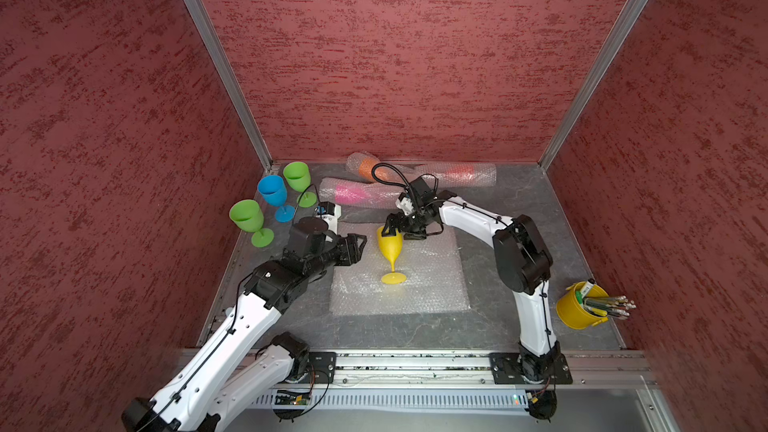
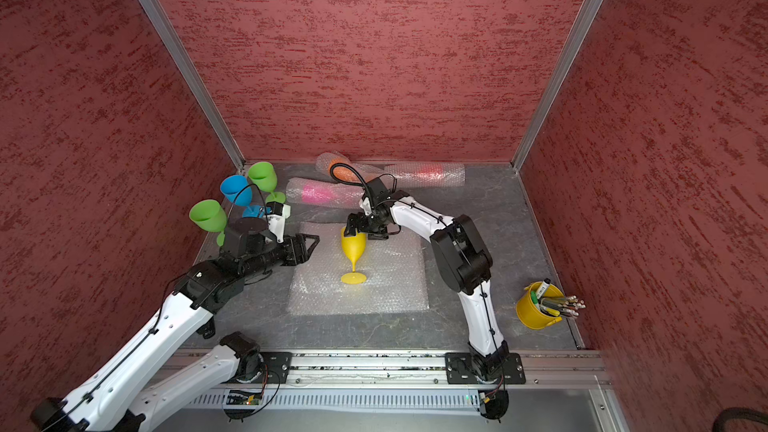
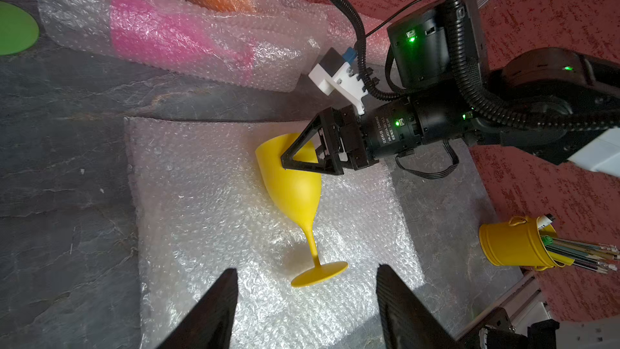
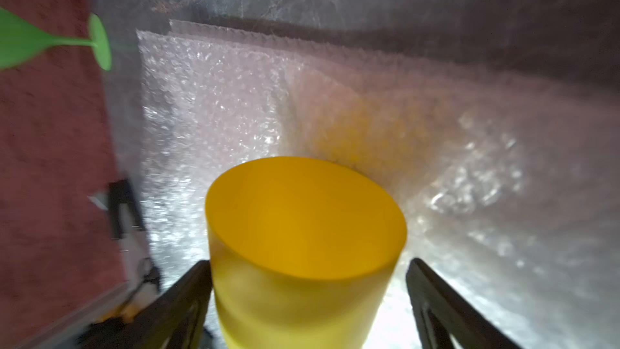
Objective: Unpack wine glasses from bubble wrap
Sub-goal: Pick up the wine glass from the bubble wrap.
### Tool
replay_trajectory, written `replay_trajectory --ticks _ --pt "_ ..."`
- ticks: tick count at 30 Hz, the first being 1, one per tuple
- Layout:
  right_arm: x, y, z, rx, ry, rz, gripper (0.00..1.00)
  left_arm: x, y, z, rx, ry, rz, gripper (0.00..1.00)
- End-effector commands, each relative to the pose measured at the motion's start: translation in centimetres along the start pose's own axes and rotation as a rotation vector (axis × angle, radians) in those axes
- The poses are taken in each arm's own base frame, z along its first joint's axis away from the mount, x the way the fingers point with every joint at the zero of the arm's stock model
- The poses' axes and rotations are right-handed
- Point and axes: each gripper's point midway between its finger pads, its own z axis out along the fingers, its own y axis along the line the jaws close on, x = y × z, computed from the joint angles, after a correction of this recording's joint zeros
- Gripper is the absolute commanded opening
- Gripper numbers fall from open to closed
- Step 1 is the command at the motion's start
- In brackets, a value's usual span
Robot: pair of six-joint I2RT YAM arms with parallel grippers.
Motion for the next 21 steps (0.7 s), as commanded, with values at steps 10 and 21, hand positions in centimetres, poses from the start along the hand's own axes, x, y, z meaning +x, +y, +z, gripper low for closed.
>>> replay_trajectory --ticks 10,21 --pt "-0.3 -1.8 1.4 0.249 -0.022 -0.106 0.98 -0.4 0.5 0.2 0.003 -0.021 -0.015 0.67" --pt "-1.4 2.0 -2.2 0.117 -0.122 -0.057 0.84 -0.7 1.2 0.4 -0.027 -0.026 -0.023 0.67"
